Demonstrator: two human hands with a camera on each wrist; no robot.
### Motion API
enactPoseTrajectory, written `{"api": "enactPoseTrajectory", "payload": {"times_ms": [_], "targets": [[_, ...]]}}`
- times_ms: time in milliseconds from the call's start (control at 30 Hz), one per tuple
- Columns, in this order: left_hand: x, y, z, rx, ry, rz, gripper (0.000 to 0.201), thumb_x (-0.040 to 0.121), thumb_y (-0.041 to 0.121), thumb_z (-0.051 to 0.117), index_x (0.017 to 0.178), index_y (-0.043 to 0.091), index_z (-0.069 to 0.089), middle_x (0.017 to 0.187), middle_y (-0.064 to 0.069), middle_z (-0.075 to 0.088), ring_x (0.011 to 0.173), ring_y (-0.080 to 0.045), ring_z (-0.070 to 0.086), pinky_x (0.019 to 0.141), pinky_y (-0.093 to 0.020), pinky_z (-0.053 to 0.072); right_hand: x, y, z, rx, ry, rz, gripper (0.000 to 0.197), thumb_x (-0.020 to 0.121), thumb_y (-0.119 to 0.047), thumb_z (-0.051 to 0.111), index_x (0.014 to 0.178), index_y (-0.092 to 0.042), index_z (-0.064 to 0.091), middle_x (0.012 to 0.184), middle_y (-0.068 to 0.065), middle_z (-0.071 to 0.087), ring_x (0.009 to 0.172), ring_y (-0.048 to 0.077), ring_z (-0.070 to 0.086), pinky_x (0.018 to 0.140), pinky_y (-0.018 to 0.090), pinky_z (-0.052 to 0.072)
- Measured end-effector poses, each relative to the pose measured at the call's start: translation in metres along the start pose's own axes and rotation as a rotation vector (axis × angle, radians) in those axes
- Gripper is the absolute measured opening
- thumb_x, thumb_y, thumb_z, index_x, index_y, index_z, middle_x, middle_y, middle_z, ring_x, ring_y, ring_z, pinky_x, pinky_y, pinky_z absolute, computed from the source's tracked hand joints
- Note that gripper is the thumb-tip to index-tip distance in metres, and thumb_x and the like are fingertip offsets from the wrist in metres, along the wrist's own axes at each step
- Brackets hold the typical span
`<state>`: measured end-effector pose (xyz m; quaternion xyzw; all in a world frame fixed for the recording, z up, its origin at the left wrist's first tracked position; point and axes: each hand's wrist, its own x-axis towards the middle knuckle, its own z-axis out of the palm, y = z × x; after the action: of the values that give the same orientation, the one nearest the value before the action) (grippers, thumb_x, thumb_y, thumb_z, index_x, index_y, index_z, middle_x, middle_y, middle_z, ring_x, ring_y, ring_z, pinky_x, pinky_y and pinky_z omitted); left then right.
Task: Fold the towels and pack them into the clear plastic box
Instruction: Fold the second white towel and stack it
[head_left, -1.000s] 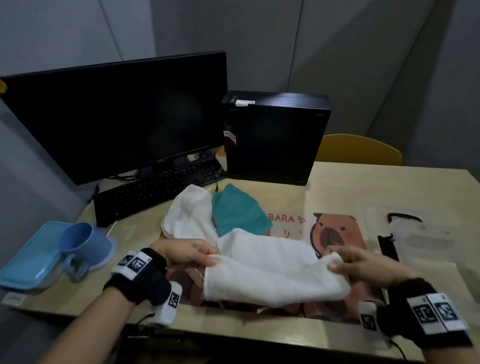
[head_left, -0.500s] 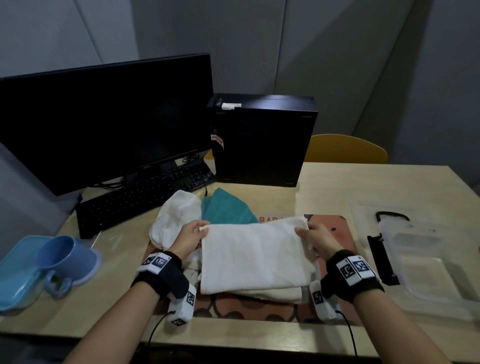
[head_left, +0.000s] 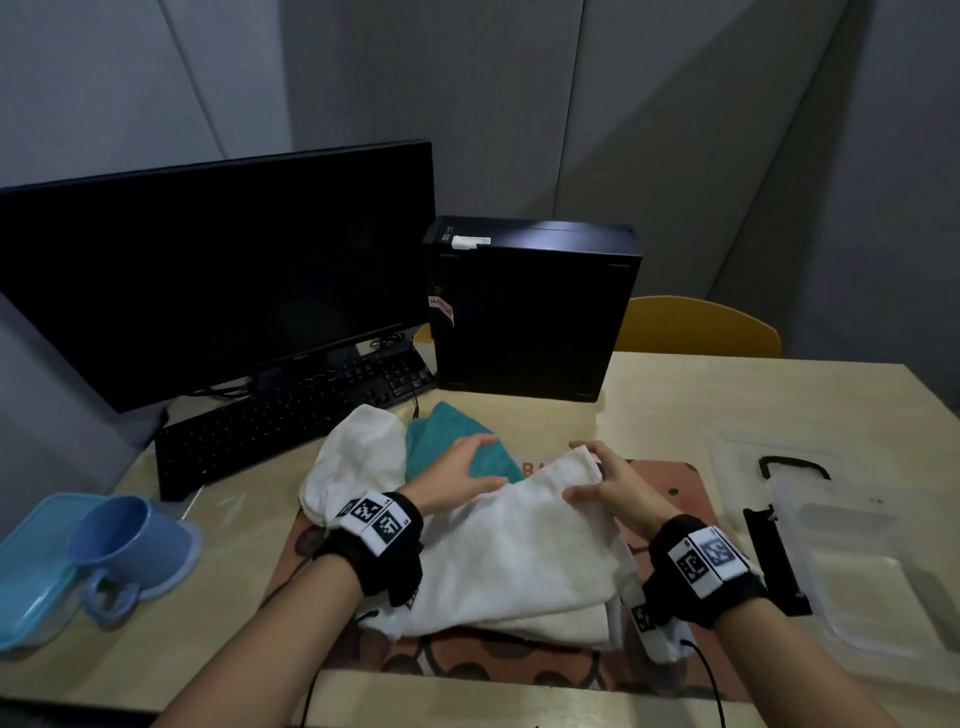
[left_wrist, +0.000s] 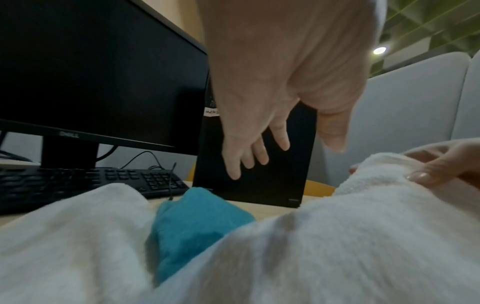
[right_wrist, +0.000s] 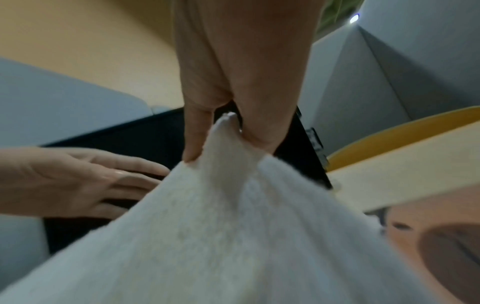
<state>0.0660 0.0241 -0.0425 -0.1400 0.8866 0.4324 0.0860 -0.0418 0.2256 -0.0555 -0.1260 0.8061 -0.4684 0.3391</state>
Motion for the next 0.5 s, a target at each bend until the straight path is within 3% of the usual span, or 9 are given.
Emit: {"api": "enactPoseTrajectory", "payload": {"times_ms": [100, 200, 233, 267, 333, 400, 433, 500], "targets": [[0.009, 0.009, 0.004, 0.064, -0.077, -0.017, 0.062, 0.091, 0.03, 0.055, 0.143, 0.015, 0.026, 0.15, -0.007, 0.028, 0.138, -0.019, 0.029, 0.112, -0.033, 0.026, 0.001, -0.005, -0.005, -0.075, 0.029, 0.055, 0.072, 0.075, -0.01, 0.073, 0.136, -0.019, 0.035, 0.126, 0.011, 0.05, 0.108, 0.027, 0.055, 0.093, 0.041, 0.051], [0.018, -0.001, 0.012, 0.197, -0.192, -0.108, 0.059, 0.092, 0.032, 0.052, 0.143, 0.016, 0.027, 0.15, -0.006, 0.029, 0.137, -0.021, 0.031, 0.112, -0.033, 0.027, -0.005, 0.001, -0.005, -0.33, -0.026, 0.265, 0.05, 0.085, -0.029, 0.065, 0.125, -0.009, 0.043, 0.106, 0.006, 0.059, 0.089, 0.018, 0.06, 0.066, 0.019, 0.05], [0.019, -0.006, 0.015, 0.222, -0.234, -0.146, 0.058, 0.092, 0.033, 0.052, 0.142, 0.017, 0.029, 0.15, -0.005, 0.03, 0.136, -0.02, 0.033, 0.112, -0.033, 0.027, -0.008, 0.005, -0.004, -0.404, -0.069, 0.338, 0.046, 0.087, -0.039, 0.06, 0.117, -0.007, 0.048, 0.104, 0.005, 0.058, 0.094, 0.02, 0.061, 0.067, 0.02, 0.049], [0.02, -0.01, 0.017, 0.231, -0.27, -0.176, 0.056, 0.092, 0.034, 0.052, 0.141, 0.018, 0.031, 0.15, -0.003, 0.032, 0.135, -0.02, 0.034, 0.112, -0.033, 0.028, -0.009, 0.011, -0.003, -0.464, -0.108, 0.392, 0.047, 0.087, -0.047, 0.056, 0.109, -0.006, 0.05, 0.109, 0.006, 0.057, 0.105, 0.024, 0.059, 0.075, 0.024, 0.049], [0.021, -0.015, 0.02, 0.247, -0.308, -0.197, 0.051, 0.091, 0.035, 0.051, 0.137, 0.018, 0.039, 0.144, -0.002, 0.041, 0.13, -0.02, 0.041, 0.109, -0.033, 0.032, -0.007, 0.026, -0.001, -0.449, -0.132, 0.446, 0.06, 0.082, -0.053, 0.058, 0.116, -0.003, 0.053, 0.124, 0.01, 0.057, 0.116, 0.028, 0.055, 0.095, 0.032, 0.047], [0.022, -0.017, 0.021, 0.29, -0.348, -0.187, 0.04, 0.091, 0.035, 0.05, 0.127, 0.017, 0.05, 0.131, -0.001, 0.053, 0.122, -0.02, 0.049, 0.105, -0.034, 0.037, -0.006, 0.034, -0.002, -0.411, -0.147, 0.475, 0.074, 0.075, -0.055, 0.067, 0.124, -0.001, 0.052, 0.126, 0.01, 0.058, 0.113, 0.026, 0.057, 0.097, 0.035, 0.048], [0.024, -0.017, 0.022, 0.307, -0.369, -0.183, 0.037, 0.091, 0.035, 0.049, 0.123, 0.016, 0.054, 0.127, -0.002, 0.057, 0.118, -0.021, 0.051, 0.103, -0.036, 0.039, -0.007, 0.034, -0.003, -0.436, -0.162, 0.478, 0.073, 0.073, -0.055, 0.068, 0.121, -0.002, 0.053, 0.121, 0.009, 0.061, 0.106, 0.023, 0.059, 0.09, 0.032, 0.051], [0.025, -0.016, 0.022, 0.326, -0.392, -0.18, 0.034, 0.091, 0.035, 0.049, 0.118, 0.015, 0.057, 0.123, -0.004, 0.06, 0.113, -0.021, 0.054, 0.102, -0.039, 0.041, -0.013, 0.032, -0.008, -0.529, -0.191, 0.469, 0.053, 0.074, -0.052, 0.07, 0.098, -0.005, 0.061, 0.09, 0.004, 0.066, 0.076, 0.016, 0.06, 0.058, 0.02, 0.049]]}}
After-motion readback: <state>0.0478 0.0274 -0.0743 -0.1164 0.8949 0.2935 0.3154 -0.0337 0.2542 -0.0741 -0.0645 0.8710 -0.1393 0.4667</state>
